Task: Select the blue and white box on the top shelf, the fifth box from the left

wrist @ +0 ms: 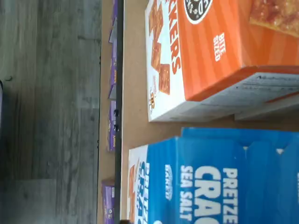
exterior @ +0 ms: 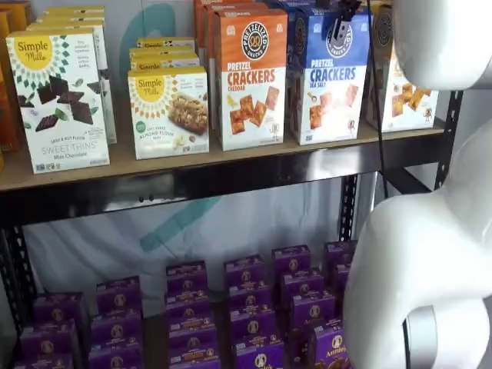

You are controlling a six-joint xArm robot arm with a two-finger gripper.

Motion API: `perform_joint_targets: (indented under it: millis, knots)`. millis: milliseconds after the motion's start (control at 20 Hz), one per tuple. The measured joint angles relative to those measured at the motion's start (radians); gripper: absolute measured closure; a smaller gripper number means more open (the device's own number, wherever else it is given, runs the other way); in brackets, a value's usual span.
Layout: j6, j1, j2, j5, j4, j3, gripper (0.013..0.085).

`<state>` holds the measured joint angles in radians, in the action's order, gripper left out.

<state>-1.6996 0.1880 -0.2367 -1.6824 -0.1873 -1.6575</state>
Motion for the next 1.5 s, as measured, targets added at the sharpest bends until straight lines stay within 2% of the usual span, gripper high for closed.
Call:
perform_joint_targets:
  millis: [200,300,450,550,850,1000,1500]
  knots:
    - [-0.003,0.006,0.003,-0.008,-0.006,-0.006,0.0130]
    - [-0.004,0.009,0.007,-0.016,-0.008,-0.013,0.0210]
    - [-0.005,0.010,0.009,-0.023,-0.009,-0.018,0.0250]
    - [-0.005,0.011,0.010,-0.026,-0.010,-0.020,0.0330]
    - [-0.004,0.012,0.008,-0.025,-0.016,-0.021,0.0330]
    - [-0.003,0.014,0.008,-0.029,-0.022,-0.023,0.0410]
    - [-0.002,0.029,-0.012,-0.077,-0.048,-0.028,0.0410]
